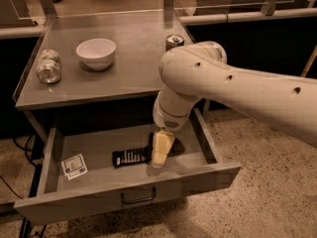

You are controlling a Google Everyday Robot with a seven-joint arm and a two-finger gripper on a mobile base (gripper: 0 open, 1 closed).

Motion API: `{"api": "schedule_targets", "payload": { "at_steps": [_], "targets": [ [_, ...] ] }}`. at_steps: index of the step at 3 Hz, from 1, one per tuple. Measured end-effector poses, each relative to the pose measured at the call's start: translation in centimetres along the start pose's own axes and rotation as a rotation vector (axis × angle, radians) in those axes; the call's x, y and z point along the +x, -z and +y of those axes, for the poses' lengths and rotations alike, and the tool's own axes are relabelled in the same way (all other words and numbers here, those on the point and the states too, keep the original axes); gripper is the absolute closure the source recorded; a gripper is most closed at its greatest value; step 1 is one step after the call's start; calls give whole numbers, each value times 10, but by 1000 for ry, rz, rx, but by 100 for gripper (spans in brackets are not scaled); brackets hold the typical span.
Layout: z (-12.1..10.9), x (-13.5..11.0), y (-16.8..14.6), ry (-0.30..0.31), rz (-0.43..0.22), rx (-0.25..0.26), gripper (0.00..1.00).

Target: Pick rxbar chocolate from top drawer and place on counter

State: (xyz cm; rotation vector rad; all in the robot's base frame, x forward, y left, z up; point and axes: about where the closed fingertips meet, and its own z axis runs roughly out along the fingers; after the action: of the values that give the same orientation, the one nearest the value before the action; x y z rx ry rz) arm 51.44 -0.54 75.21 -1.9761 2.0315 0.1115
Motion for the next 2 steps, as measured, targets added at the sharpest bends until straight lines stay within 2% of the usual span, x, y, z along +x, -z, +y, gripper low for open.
{"api": "schedule_targets", "payload": {
  "at_steps": [1, 2],
  "targets": [
    [-24, 5, -18, -2, 9, -5, 0],
    [-21, 6, -17, -1, 0, -4, 0]
  ]
}}
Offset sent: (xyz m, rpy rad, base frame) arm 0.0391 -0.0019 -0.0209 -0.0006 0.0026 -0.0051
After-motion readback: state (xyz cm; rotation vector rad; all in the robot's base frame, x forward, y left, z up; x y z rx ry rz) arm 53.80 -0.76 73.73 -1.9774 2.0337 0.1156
